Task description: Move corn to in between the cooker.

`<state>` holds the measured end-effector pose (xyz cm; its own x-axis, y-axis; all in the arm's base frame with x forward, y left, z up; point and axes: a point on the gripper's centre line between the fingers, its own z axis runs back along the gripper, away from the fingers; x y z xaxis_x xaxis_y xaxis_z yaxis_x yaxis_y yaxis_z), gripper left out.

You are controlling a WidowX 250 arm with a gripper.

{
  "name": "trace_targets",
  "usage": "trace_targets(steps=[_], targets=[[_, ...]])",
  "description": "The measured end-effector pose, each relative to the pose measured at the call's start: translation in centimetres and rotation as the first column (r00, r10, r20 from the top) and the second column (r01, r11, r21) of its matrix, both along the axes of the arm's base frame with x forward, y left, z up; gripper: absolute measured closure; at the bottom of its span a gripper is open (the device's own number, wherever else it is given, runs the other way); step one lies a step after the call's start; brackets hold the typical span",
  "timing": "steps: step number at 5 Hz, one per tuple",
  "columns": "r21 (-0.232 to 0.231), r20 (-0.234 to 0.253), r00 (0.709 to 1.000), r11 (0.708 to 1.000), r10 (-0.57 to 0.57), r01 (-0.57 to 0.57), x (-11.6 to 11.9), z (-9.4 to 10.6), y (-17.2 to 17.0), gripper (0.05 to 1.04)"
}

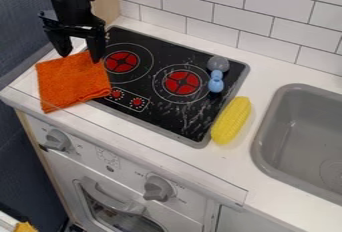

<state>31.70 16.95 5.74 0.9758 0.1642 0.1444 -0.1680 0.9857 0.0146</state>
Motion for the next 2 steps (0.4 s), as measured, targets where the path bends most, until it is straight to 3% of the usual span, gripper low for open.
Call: trace_targets(steps=[2], targets=[[-0.028, -0.044, 0.999, 1.000, -0.010, 0.009, -1.15, -1.65, -1.00, 0.084]])
